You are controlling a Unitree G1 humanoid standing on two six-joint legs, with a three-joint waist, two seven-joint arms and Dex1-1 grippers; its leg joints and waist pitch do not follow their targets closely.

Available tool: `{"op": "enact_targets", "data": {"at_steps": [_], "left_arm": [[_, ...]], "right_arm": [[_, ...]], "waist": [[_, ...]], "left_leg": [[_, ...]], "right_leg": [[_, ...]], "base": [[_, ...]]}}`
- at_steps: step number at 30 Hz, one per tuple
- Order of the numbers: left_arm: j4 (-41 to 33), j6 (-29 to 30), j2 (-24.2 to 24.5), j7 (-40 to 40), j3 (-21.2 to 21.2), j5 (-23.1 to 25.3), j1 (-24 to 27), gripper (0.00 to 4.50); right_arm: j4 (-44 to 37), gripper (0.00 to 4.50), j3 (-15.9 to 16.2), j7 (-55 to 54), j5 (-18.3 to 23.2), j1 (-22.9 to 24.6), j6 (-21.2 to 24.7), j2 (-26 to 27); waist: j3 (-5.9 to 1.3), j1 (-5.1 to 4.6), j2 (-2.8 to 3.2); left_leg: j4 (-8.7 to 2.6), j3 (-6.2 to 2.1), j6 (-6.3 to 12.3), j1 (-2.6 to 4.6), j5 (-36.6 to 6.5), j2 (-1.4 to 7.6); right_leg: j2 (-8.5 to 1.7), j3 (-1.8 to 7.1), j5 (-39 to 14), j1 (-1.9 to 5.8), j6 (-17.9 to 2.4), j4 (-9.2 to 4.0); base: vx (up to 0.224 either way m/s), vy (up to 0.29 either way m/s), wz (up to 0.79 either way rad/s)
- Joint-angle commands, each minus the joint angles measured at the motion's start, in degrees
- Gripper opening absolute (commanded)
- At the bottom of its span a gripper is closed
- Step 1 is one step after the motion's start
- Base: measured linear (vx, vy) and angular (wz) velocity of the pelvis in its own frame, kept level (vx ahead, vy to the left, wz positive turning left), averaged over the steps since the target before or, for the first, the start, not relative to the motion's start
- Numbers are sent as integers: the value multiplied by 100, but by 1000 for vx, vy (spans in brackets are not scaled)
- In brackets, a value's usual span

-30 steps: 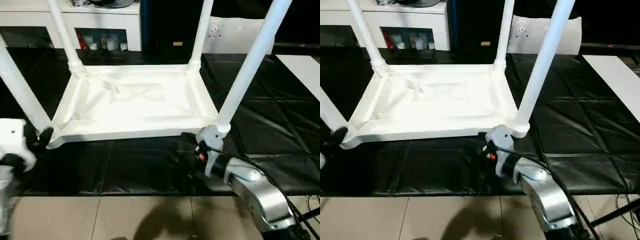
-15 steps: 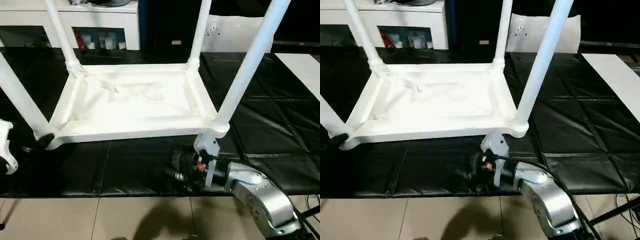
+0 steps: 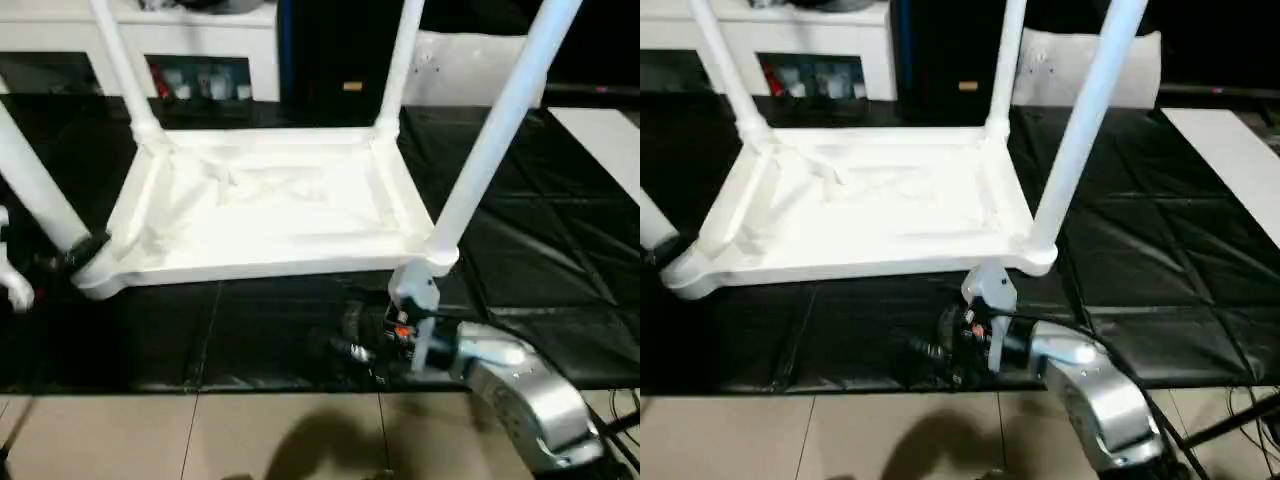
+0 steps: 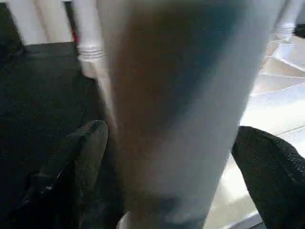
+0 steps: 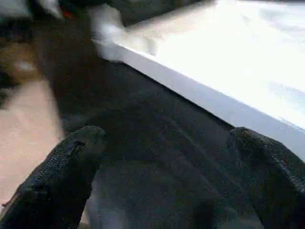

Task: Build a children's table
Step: Rotate table base

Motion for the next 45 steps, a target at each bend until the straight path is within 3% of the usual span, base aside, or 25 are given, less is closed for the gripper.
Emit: {"op": "enact_targets", "data": {"at_steps": [1, 5, 6, 8, 11, 12, 13, 14, 15, 16, 20, 21, 22, 27, 28, 31, 32, 35, 37, 38, 40, 42, 44, 45], "left_arm": [[-52, 151, -15, -269, -128, -145, -15, 446], [-689, 591, -138, -806, -306, -473, 306, 446], [-963, 709, -168, -986, -395, -576, 466, 446], [-1476, 896, -157, -1208, -549, -713, 796, 446], [-2409, 1350, -162, -1354, -712, -1050, 1318, 446], [-2654, 1447, -150, -1404, -755, -1151, 1449, 446], [-2908, 1564, -136, -1463, -794, -1253, 1573, 446], [-2908, 1564, -136, -1463, -794, -1253, 1573, 446], [-3604, 1906, -118, -1536, -970, -1516, 1865, 446], [-3869, 2037, -116, -1567, -1083, -1610, 1974, 446], [-4532, 2283, -166, -1578, -1421, -1721, 2208, 446], [-4784, 2375, -285, -1465, -1551, -1773, 2211, 446], [-4828, 2389, -322, -1433, -1583, -1783, 2200, 446], [-5299, 2609, -926, -993, -2125, -1885, 1915, 446], [-5431, 2685, -1131, -867, -2401, -1871, 1785, 446], [-5449, 2708, -1292, -815, -2665, -1786, 1641, 446], [-5420, 2710, -1348, -804, -2748, -1726, 1576, 446], [-5203, 2633, -1626, -729, -3100, -1411, 1305, 446], [-5101, 2626, -1858, -667, -3309, -1322, 1097, 446], [-5066, 2613, -1937, -637, -3367, -1293, 1022, 446], [-5022, 2594, -2029, -589, -3459, -1259, 927, 446], [-4866, 2461, -2193, -496, -3665, -1121, 712, 446], [-4776, 2384, -2313, -488, -3786, -1051, 582, 446], [-4707, 2321, -2407, -496, -3839, -969, 515, 446]], "right_arm": [[208, 450, -50, -569, -291, -175, 150, 106], [566, 450, -109, -1101, -530, -317, 319, 258], [726, 450, -63, -1260, -713, -379, 331, 265], [1034, 450, -9, -1559, -1013, -518, 380, 289], [1525, 450, -69, -1875, -1165, -783, 418, 399], [1693, 450, -106, -1991, -1201, -880, 409, 440], [1855, 450, -138, -2082, -1222, -972, 400, 475], [1855, 450, -138, -2082, -1222, -972, 400, 475], [2267, 450, -119, -2091, -1236, -1218, 271, 531], [2432, 450, -120, -2079, -1220, -1326, 190, 574], [2790, 450, -172, -2108, -1271, -1594, -21, 748], [2921, 450, -186, -2123, -1287, -1704, -87, 826], [2944, 450, -187, -2122, -1285, -1726, -102, 842], [3238, 450, -86, -2099, -1307, -1982, -264, 1012], [3371, 450, -75, -2092, -1307, -2071, -344, 1076], [3544, 450, -63, -2053, -1360, -2151, -450, 1120], [3627, 450, -50, -2016, -1397, -2188, -505, 1130], [3784, 450, -19, -1880, -1427, -2249, -623, 1178], [3851, 450, -14, -1781, -1394, -2280, -697, 1226], [3861, 450, -15, -1767, -1387, -2289, -706, 1239], [3896, 450, -29, -1768, -1386, -2309, -728, 1259], [4021, 450, -98, -1792, -1356, -2375, -795, 1319], [4130, 450, -123, -1744, -1352, -2438, -879, 1355], [4187, 450, -141, -1685, -1363, -2473, -932, 1378]], "waist": [[-295, -16, 138], [-312, -19, 123], [-323, -3, 144], [-326, 2, 133], [-328, 1, 139], [-317, 1, 140], [-310, -20, 74], [-292, -8, 106], [-299, -18, 46], [-279, -35, 31], [-264, -45, 48], [-265, -57, -14], [-269, -50, 12], [-283, -71, 11], [-281, -78, -8], [-288, -84, -48], [-296, -118, -116], [-299, -153, -126], [-313, -148, -90], [-325, -150, -127], [-328, -161, -135], [-318, -165, -137], [-319, -166, -136], [-320, -171, -108]], "left_leg": [[-567, -53, -59, -44, 186, 320], [-561, -25, -80, -31, 300, 322], [-557, 0, -41, -17, 383, 323], [-558, 11, 9, -25, 536, 326], [-547, 29, 89, -26, 614, 318], [-553, 39, 105, -25, 539, 314], [-562, 49, 134, -40, 509, 314], [-574, 44, 147, -49, 378, 317], [-571, 65, 160, -32, 319, 326], [-598, 45, 155, -76, 216, 346], [-597, 121, 81, -21, 58, 362], [-598, 138, 78, -29, 88, 361], [-596, 133, 69, -33, 106, 359], [-576, 155, -36, -37, 201, 352], [-582, 158, -52, -34, 160, 358], [-578, 155, -100, -66, 156, 352], [-573, 159, -86, -79, 224, 346], [-544, 174, 10, -79, 334, 331], [-529, 169, 18, -94, 366, 331], [-521, 179, 36, -85, 398, 332], [-516, 175, 72, -108, 443, 328], [-517, 193, 92, -80, 224, 329], [-524, 184, 77, -96, 170, 337], [-519, 180, 55, -100, 152, 336]], "right_leg": [[-435, 312, 515, 300, -1605, -338], [-443, 320, 716, 311, -1668, -316], [-430, 311, 841, 294, -1713, -307], [-417, 305, 1036, 298, -1758, -290], [-404, 293, 1125, 299, -1789, -279], [-400, 288, 1023, 295, -1805, -288], [-394, 296, 970, 307, -1798, -301], [-403, 298, 783, 316, -1789, -314], [-400, 303, 705, 308, -1779, -319], [-419, 301, 506, 337, -1778, -320], [-388, 307, 128, 269, -1690, -340], [-380, 314, 120, 286, -1646, -348], [-390, 319, 116, 287, -1652, -333], [-365, 338, 204, 300, -1595, -346], [-361, 340, 161, 300, -1586, -349], [-361, 353, 79, 332, -1530, -349], [-348, 356, 159, 343, -1499, -352], [-333, 366, 237, 329, -1507, -353], [-339, 369, 278, 344, -1525, -335], [-329, 369, 345, 336, -1530, -339], [-324, 369, 438, 341, -1562, -318], [-313, 368, 210, 305, -1582, -350], [-323, 362, 101, 317, -1568, -355], [-327, 362, 72, 318, -1571, -349]], "base": [[0, 0, 0], [0, 0, 0], [0, 0, 0], [0, 0, 0], [0, 0, 0], [0, 0, 0], [0, 0, 0], [0, 0, 0], [0, 0, 0], [0, 0, 0], [0, 0, 0], [0, 0, 0], [0, 0, 0], [0, 0, 0], [0, 0, 0], [0, 0, 0], [0, 0, 0], [0, 0, 0], [0, 0, 0], [0, 0, 0], [0, 0, 0], [0, 0, 0], [0, 0, 0], [0, 0, 0]]}}
